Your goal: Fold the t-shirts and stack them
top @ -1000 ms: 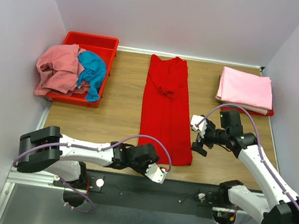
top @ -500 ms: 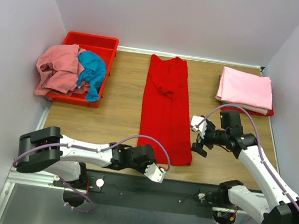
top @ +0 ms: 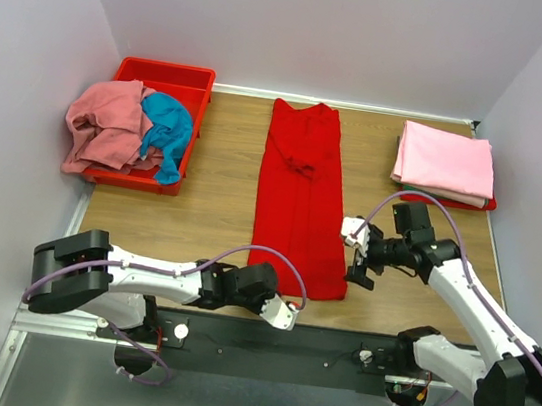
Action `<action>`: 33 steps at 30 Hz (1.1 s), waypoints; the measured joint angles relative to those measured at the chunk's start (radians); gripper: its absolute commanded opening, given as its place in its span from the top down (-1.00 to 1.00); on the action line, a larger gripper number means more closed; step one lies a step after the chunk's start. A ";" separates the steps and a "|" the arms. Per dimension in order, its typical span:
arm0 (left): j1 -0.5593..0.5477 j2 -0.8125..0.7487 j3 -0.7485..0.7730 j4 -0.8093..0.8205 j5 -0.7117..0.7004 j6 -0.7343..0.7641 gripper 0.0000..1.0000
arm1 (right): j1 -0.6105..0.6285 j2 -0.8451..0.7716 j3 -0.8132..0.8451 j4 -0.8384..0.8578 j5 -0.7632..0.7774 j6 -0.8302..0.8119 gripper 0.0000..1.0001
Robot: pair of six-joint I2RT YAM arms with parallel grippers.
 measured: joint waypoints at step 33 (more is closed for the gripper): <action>0.002 -0.075 -0.002 -0.030 0.004 -0.033 1.00 | 0.427 0.274 -0.068 0.117 0.310 0.071 0.52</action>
